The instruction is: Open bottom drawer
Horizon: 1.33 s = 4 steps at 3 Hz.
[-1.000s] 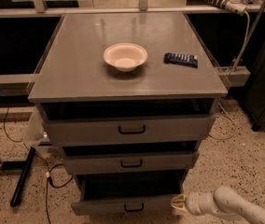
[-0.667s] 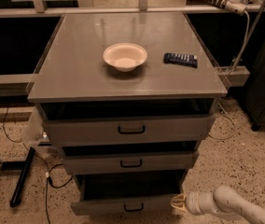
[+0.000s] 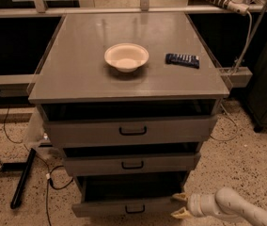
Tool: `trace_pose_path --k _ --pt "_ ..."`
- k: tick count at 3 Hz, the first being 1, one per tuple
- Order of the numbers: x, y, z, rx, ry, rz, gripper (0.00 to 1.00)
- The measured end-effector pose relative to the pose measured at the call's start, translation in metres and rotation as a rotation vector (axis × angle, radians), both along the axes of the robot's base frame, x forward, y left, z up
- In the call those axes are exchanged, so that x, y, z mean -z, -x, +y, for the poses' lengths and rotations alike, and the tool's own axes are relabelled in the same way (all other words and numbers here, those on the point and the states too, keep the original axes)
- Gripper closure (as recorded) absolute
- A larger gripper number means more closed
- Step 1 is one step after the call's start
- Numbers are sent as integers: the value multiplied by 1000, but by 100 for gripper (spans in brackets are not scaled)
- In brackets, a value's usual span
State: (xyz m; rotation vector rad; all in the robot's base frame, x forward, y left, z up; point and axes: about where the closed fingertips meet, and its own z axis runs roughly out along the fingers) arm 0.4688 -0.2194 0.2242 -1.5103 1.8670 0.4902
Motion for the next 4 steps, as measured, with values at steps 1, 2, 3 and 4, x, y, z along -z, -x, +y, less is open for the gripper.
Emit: trace_pose_path --k 1,2,3,4 --pt "0 0 0 0 0 0 0" --pt "1 -2 5 -9 2 -7 0" --pt "19 0 12 -10 29 -6 0" --pt "42 6 20 -15 56 -12 0"
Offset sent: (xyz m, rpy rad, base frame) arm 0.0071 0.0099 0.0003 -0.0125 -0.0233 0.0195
